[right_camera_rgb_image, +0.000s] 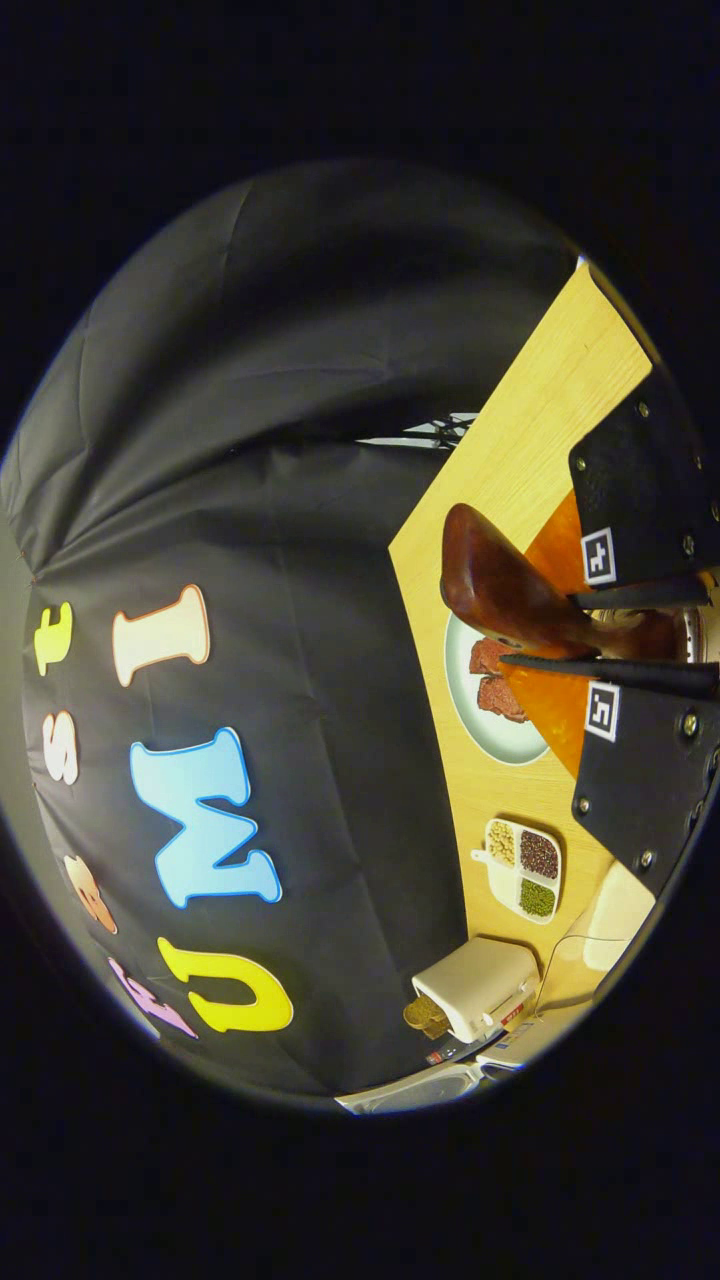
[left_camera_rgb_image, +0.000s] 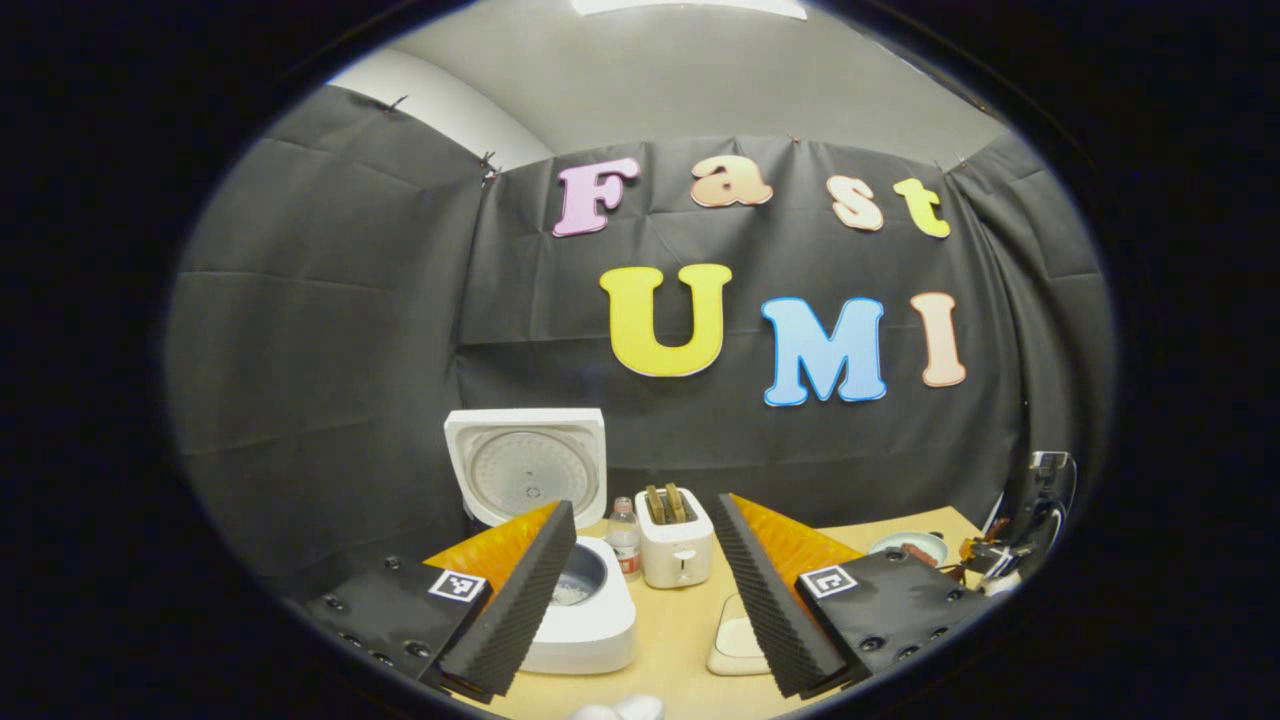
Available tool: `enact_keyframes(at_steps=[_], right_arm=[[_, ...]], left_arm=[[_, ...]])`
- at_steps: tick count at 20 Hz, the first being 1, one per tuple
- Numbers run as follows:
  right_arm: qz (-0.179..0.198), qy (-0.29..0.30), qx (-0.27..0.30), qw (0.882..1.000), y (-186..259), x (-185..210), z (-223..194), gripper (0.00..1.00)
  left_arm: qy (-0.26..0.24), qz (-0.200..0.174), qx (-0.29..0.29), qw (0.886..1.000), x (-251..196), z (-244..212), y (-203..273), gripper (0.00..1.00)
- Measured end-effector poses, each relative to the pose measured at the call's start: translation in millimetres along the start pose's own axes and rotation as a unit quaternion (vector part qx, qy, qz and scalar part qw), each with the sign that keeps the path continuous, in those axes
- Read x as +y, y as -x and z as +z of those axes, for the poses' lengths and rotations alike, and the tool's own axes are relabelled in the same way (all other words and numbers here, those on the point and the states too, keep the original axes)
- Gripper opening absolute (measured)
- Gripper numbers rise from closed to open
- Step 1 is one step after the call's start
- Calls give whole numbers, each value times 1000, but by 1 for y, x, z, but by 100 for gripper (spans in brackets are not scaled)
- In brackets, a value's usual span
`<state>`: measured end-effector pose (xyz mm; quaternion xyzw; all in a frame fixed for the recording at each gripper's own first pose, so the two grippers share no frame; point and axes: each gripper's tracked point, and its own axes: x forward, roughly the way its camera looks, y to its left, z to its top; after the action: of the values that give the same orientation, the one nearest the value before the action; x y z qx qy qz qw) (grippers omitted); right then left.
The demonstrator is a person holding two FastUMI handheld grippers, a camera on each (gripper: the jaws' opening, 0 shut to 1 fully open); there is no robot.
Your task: Close the left gripper, press the button to open the rice cooker; take a wooden spoon from the chopstick holder with the right hand, scoop a spoonful of rice and pour it into the rice cooker, then put the wooden spoon back into the chopstick holder.
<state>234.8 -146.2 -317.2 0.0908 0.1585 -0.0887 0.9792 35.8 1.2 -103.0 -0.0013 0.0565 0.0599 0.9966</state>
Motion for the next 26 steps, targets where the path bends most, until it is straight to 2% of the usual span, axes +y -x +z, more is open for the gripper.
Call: enact_keyframes(at_steps=[7,9,13,16,21,26], right_arm=[[21,46,-55,997,35,39,64,21],[37,49,-65,996,50,57,83,21],[80,68,-85,991,92,119,115,21],[123,75,-90,985,119,174,123,21],[173,83,-72,979,139,245,89,21],[189,123,-41,973,126,280,30,21]], left_arm=[[16,6,-4,1000,30,1,3,96],[23,11,-4,1000,44,1,4,96],[39,25,-9,999,77,5,8,99],[41,41,-11,998,106,5,10,100],[32,56,-14,998,136,1,17,99],[21,52,-15,998,140,-4,19,99]])
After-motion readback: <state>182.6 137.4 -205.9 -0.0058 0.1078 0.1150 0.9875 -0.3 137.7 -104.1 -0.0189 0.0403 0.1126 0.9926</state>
